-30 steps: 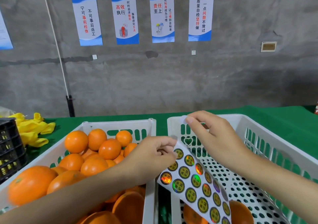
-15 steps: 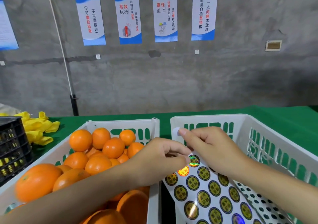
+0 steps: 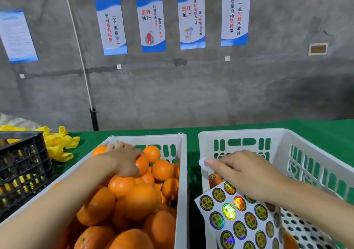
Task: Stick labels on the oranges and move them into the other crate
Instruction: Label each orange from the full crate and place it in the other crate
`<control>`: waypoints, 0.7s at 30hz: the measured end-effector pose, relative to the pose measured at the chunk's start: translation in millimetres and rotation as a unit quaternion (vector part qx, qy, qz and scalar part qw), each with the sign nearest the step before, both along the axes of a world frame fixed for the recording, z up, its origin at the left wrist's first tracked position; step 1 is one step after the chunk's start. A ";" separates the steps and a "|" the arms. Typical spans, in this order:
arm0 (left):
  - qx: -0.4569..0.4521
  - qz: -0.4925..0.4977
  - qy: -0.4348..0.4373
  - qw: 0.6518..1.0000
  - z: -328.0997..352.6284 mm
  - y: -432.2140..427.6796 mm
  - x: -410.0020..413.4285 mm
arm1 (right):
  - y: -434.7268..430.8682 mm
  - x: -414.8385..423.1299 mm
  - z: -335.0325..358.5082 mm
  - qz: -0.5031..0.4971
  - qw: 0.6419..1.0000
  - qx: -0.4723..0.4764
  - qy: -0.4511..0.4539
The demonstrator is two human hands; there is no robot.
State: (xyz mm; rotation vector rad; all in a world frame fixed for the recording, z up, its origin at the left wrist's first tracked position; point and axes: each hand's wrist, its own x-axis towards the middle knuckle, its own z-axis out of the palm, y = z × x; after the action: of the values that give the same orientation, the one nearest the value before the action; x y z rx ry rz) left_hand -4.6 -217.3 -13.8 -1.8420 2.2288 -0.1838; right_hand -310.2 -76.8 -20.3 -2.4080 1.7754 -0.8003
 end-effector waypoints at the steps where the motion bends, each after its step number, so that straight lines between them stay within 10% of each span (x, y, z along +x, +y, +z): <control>1: 0.000 -0.008 0.001 1.000 0.6 -1.6 1.6 | 0.3 0.1 -0.1 0.004 1.000 0.002 0.001; 15: -0.069 -0.013 0.031 0.997 -6.9 -2.4 -11.3 | 5.3 5.6 2.2 0.007 0.999 -0.034 0.006; 21: -0.145 -0.129 0.307 0.932 12.4 29.5 -35.8 | 4.3 3.2 8.4 -0.062 0.993 -0.099 0.009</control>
State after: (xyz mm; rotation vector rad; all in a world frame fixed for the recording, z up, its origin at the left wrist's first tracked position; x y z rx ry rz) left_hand -40.4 -187.8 -1.3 -1.9359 3.0193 0.0307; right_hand -307.0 -72.5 -11.9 -2.4476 1.9549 -1.0168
